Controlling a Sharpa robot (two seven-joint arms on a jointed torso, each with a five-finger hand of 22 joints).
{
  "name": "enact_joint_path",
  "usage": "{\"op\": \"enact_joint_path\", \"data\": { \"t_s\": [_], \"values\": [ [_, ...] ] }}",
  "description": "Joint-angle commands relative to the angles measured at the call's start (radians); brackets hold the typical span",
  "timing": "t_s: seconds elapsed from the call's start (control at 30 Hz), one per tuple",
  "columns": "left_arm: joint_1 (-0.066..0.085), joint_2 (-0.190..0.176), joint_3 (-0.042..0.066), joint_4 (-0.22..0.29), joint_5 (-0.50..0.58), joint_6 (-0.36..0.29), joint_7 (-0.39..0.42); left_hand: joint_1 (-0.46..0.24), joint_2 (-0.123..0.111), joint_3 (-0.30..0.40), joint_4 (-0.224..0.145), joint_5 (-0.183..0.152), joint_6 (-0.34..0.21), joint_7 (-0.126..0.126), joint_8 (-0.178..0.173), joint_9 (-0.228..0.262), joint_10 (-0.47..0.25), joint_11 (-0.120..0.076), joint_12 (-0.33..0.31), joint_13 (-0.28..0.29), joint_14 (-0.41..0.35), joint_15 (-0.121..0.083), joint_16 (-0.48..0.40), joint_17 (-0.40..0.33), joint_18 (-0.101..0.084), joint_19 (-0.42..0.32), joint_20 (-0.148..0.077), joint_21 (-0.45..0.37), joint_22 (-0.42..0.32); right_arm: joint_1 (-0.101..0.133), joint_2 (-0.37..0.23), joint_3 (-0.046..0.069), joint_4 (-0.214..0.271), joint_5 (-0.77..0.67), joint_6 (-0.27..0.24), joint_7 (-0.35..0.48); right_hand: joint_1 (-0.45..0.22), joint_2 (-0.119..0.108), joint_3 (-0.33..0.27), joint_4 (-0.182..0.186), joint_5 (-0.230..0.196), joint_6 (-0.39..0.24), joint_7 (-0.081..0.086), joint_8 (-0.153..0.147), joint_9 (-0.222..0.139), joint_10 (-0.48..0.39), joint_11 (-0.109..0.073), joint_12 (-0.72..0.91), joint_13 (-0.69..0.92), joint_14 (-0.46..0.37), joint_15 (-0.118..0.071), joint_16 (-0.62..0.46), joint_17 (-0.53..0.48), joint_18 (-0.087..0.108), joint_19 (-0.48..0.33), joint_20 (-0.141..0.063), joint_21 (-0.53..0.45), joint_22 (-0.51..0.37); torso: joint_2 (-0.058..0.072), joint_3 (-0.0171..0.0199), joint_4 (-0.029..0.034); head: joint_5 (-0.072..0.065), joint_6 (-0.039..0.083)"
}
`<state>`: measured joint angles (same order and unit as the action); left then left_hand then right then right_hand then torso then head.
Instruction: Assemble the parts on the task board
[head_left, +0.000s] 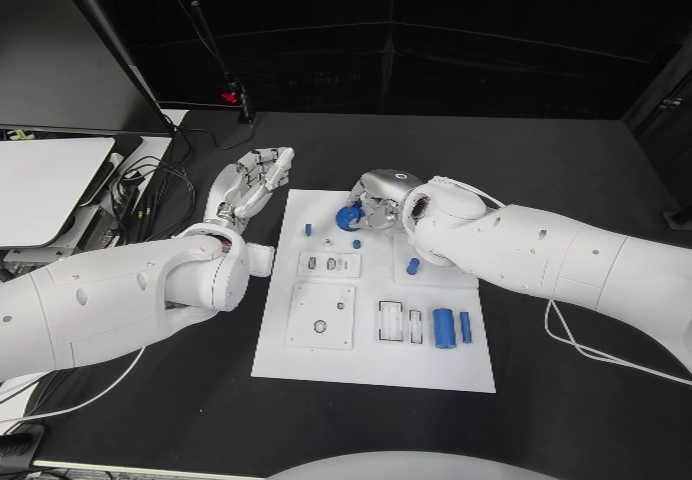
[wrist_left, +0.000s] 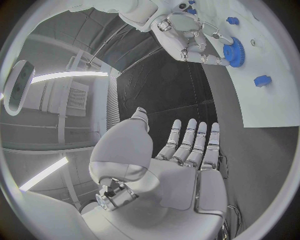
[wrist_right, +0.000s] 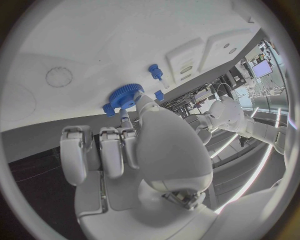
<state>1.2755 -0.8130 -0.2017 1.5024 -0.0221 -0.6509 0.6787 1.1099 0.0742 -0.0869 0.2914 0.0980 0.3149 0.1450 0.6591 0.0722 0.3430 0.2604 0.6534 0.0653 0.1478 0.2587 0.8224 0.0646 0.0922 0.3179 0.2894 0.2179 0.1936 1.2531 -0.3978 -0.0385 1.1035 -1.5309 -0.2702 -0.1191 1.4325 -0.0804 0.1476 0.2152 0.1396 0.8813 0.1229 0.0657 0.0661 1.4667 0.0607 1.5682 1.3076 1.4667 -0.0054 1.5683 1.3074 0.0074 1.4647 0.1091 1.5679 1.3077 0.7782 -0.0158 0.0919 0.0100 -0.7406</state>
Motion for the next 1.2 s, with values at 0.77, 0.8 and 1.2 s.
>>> {"op": "enact_joint_path", "data": {
  "t_s": [0.77, 0.8, 1.2],
  "values": [
    [0.002, 0.002, 0.001, -0.004, -0.007, 0.013, 0.284, 0.01, 0.006, -0.01, -0.001, 0.008, 0.003, 0.151, 0.006, -0.002, 0.005, 0.0, 0.005, 0.0, 0.005, 0.001, 0.006, 0.0, 0.005, -0.007, -0.002, 0.006, 0.0, -0.003, -0.096, 0.001, 0.112, 0.247, -0.313, 0.248, -0.014, -0.026, -0.021, 0.042, -0.038, -0.039, -0.008, 0.006, 0.003, 0.104, -0.024, 0.003, 0.263, 0.104, -0.019, 0.002, 0.263, -0.007, 0.106, -0.019, 0.003, 0.263, -0.002, 0.0003, -0.0008, -0.011, 0.004],
    [0.002, 0.001, 0.001, -0.004, -0.007, 0.013, 0.283, 0.01, 0.006, -0.01, -0.001, 0.008, 0.003, 0.151, 0.006, -0.002, 0.005, 0.0, 0.005, 0.0, 0.005, 0.001, 0.006, 0.0, 0.005, -0.007, -0.002, 0.006, 0.0, -0.002, -0.129, 0.001, 0.148, 0.305, -0.333, 0.275, -0.015, -0.024, -0.024, 0.045, -0.023, -0.031, -0.007, 0.009, 0.004, 0.104, -0.023, 0.003, 0.263, 0.104, -0.019, 0.002, 0.263, -0.007, 0.106, -0.02, 0.003, 0.263, -0.003, -0.0009, -0.0005, -0.015, 0.006],
    [0.002, 0.001, 0.001, -0.008, -0.007, 0.015, 0.282, 0.012, 0.007, -0.01, -0.001, 0.009, 0.003, 0.151, 0.006, -0.002, 0.005, 0.0, 0.005, 0.0, 0.005, 0.001, 0.006, 0.0, 0.005, -0.007, -0.002, 0.007, 0.0, 0.017, -0.395, 0.0, 0.325, 0.485, -0.256, 0.412, -0.019, -0.011, -0.042, 0.052, 0.015, 0.003, -0.004, 0.02, 0.008, 0.104, -0.014, 0.003, 0.263, 0.104, -0.013, 0.002, 0.263, -0.007, 0.106, -0.016, 0.003, 0.263, -0.005, -0.002, -0.0077, -0.078, 0.025]
  ]
}}
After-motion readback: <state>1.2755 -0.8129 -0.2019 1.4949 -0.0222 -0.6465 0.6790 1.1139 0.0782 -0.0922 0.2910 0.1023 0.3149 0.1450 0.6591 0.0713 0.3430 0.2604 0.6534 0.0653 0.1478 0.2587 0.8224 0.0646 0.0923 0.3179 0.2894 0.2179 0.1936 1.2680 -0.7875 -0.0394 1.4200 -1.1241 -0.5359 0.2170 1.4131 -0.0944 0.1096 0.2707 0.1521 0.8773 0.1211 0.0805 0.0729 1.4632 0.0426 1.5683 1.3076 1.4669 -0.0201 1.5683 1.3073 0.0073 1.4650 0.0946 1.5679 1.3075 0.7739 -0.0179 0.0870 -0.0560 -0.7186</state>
